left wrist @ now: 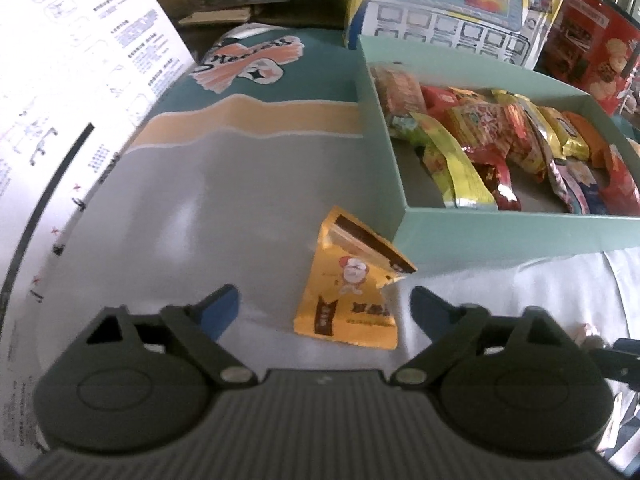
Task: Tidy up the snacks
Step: 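Grasp the yellow pastry bag with the left tool while the right tool grasps the round chocolate, then carry both snacks into the box and open both tools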
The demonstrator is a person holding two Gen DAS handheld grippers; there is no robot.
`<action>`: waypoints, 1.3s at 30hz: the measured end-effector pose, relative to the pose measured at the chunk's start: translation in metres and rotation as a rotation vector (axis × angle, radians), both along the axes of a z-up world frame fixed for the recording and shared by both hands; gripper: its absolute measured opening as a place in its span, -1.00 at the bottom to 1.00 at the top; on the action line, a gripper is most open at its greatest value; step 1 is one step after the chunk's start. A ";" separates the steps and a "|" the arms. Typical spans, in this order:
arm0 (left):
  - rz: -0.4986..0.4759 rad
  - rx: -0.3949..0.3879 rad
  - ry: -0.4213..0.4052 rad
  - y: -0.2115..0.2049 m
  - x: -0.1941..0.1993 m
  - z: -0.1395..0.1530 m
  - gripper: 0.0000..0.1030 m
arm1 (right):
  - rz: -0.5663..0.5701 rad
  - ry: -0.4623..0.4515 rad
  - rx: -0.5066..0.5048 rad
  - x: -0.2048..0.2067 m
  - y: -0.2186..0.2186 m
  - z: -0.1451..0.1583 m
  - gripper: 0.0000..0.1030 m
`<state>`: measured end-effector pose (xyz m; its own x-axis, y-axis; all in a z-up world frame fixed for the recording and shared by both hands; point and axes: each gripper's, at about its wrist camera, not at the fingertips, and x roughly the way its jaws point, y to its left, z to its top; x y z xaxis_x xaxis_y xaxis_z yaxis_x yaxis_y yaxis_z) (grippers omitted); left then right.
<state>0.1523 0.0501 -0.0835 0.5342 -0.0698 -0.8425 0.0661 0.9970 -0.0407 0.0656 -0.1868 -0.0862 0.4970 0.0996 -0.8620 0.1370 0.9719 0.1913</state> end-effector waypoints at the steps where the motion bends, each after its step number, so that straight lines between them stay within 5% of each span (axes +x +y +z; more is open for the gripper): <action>1: -0.004 -0.011 0.007 0.000 0.001 -0.001 0.44 | 0.014 -0.006 -0.018 0.001 0.004 0.000 0.14; 3: -0.002 -0.014 0.003 0.000 0.000 -0.003 0.16 | 0.055 -0.017 -0.065 0.005 0.015 -0.001 0.11; 4: -0.005 -0.008 -0.005 -0.001 -0.001 -0.002 -0.03 | 0.082 -0.023 -0.092 0.005 0.021 -0.002 -0.08; 9: -0.017 -0.008 -0.022 0.000 -0.010 -0.002 -0.06 | 0.195 -0.048 -0.213 0.001 0.045 -0.006 -0.23; 14: -0.027 -0.031 -0.008 0.002 -0.022 0.001 -0.07 | 0.167 -0.056 -0.163 0.000 0.034 -0.003 -0.37; 28: -0.048 -0.038 -0.018 -0.004 -0.044 0.025 -0.07 | 0.115 -0.109 -0.087 -0.019 0.008 0.010 -0.37; 39: -0.150 -0.076 -0.091 -0.040 -0.047 0.072 -0.07 | 0.041 -0.209 0.002 -0.025 -0.026 0.047 -0.37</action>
<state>0.1051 0.0103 -0.0113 0.5867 -0.2164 -0.7803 0.2206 0.9699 -0.1030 0.0410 -0.2129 -0.0388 0.6604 0.1255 -0.7404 0.0541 0.9754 0.2137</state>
